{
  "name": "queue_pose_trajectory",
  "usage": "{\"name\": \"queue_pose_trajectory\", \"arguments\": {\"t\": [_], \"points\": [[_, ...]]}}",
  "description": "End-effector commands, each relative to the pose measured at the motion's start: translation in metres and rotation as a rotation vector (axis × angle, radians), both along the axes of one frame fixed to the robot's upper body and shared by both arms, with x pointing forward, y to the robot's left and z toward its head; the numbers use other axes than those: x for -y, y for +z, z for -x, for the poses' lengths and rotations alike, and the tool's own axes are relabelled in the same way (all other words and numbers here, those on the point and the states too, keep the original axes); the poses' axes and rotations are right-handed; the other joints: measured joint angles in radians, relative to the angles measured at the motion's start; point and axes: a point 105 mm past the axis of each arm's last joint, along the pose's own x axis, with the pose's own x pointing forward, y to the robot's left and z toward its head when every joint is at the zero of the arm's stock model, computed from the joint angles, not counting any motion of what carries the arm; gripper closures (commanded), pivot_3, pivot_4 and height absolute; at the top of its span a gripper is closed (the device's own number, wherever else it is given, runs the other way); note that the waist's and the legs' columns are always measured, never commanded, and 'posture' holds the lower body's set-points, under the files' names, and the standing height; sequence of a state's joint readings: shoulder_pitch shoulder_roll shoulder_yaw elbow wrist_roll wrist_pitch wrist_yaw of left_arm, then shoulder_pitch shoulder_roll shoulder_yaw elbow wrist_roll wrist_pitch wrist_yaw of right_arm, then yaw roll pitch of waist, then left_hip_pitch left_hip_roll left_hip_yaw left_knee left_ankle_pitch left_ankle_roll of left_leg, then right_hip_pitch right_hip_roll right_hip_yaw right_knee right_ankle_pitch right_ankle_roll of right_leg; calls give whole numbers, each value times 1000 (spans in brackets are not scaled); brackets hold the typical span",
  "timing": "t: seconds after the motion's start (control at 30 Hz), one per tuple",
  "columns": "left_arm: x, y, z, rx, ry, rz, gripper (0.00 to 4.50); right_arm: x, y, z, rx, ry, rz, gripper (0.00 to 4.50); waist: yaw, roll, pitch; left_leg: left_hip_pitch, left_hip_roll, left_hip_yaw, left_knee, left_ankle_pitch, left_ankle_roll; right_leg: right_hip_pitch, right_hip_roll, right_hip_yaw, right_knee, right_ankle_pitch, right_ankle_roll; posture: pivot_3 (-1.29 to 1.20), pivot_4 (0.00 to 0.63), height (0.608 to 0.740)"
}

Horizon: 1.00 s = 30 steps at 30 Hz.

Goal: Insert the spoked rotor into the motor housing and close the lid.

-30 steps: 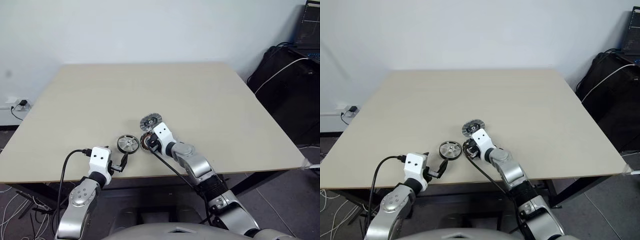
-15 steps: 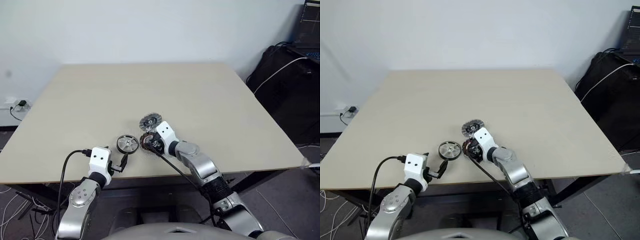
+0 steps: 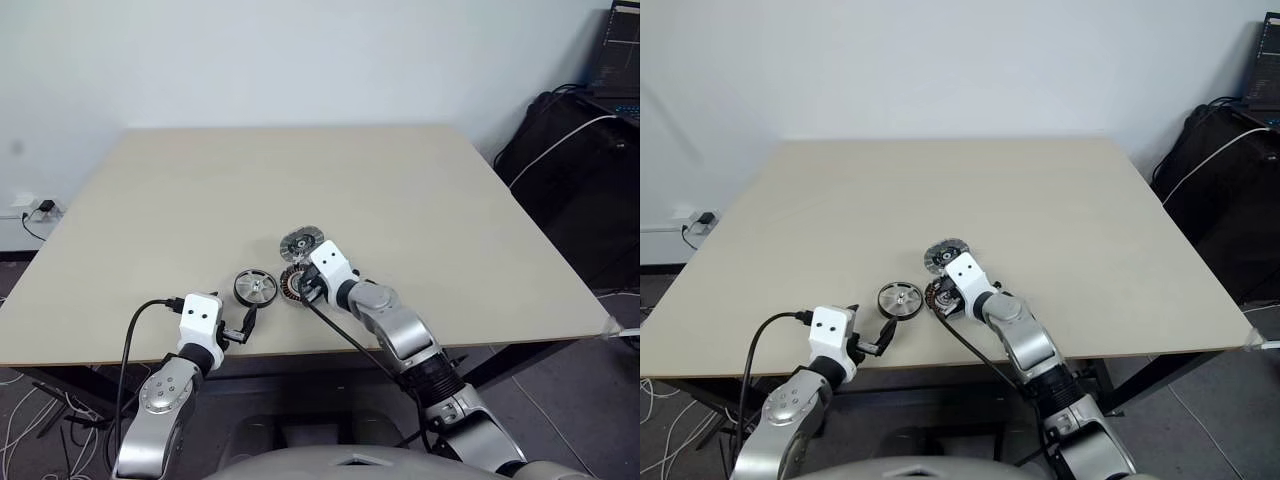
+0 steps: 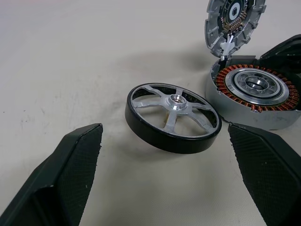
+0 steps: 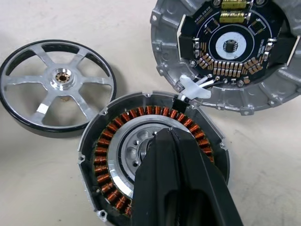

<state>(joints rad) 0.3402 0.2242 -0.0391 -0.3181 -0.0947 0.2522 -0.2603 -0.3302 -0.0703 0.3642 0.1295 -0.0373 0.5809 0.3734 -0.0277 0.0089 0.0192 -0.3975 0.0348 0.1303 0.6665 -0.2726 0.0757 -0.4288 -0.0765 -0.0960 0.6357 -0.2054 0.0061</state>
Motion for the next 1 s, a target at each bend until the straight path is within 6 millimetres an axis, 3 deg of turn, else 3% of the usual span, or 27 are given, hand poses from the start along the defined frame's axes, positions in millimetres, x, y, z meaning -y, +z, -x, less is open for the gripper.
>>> {"name": "queue_pose_trajectory", "arguments": {"t": [0.03,0.53,1.0], "points": [[1,17,-4,73,4,3,0,-7,9,-4,35,18,5,4480,0,0,0,0,0,0,0,0,0,0,0,0,0,0,0,0,0,740],[0,17,-4,74,8,3,0,-8,4,-4,23,29,21,4480,-1,0,0,0,0,0,0,0,0,0,0,0,0,0,0,0,0,740],[0,14,-4,68,5,8,0,-13,-2,9,-13,119,12,4480,-1,0,0,0,0,0,0,0,0,0,0,0,0,0,0,0,0,740]]}}
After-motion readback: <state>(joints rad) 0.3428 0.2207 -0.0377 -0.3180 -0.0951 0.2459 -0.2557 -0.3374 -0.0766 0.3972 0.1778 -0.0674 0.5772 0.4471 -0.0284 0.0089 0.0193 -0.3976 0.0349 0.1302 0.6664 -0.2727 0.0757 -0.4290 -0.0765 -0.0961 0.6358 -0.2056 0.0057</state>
